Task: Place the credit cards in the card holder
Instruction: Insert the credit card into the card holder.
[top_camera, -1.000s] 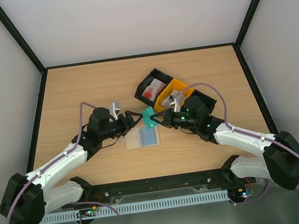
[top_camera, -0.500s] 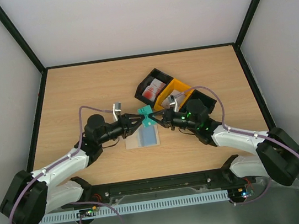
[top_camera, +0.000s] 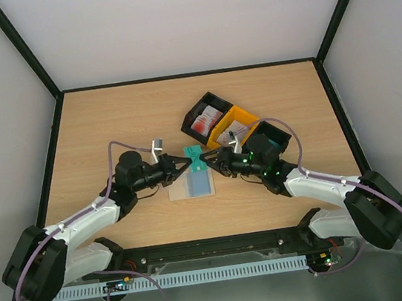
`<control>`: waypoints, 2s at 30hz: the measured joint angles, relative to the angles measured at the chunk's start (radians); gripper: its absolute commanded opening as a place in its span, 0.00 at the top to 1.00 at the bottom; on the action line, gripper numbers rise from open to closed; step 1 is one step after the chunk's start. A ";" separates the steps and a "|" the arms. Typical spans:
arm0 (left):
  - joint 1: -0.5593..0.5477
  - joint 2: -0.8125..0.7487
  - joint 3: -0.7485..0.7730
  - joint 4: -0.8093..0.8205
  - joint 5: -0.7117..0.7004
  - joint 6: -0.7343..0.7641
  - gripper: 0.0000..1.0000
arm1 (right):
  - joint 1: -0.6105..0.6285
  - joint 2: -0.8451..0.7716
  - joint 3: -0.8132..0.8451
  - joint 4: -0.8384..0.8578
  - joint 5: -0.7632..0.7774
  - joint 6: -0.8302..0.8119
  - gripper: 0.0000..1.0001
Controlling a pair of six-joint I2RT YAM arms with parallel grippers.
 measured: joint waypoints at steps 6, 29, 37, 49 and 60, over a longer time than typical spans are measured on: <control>0.086 -0.012 0.030 -0.350 -0.087 0.244 0.98 | 0.008 0.003 0.127 -0.360 0.148 -0.214 0.48; 0.130 0.123 -0.024 -0.422 -0.029 0.490 0.98 | 0.296 0.517 0.560 -1.091 0.652 -0.478 0.57; 0.130 0.205 -0.066 -0.324 0.027 0.473 0.97 | 0.296 0.533 0.564 -1.093 0.654 -0.451 0.70; 0.130 0.292 -0.071 -0.189 0.050 0.423 0.98 | 0.296 0.534 0.566 -1.099 0.662 -0.422 0.73; 0.130 0.309 -0.081 -0.171 0.004 0.397 0.98 | 0.296 0.534 0.565 -1.099 0.662 -0.407 0.75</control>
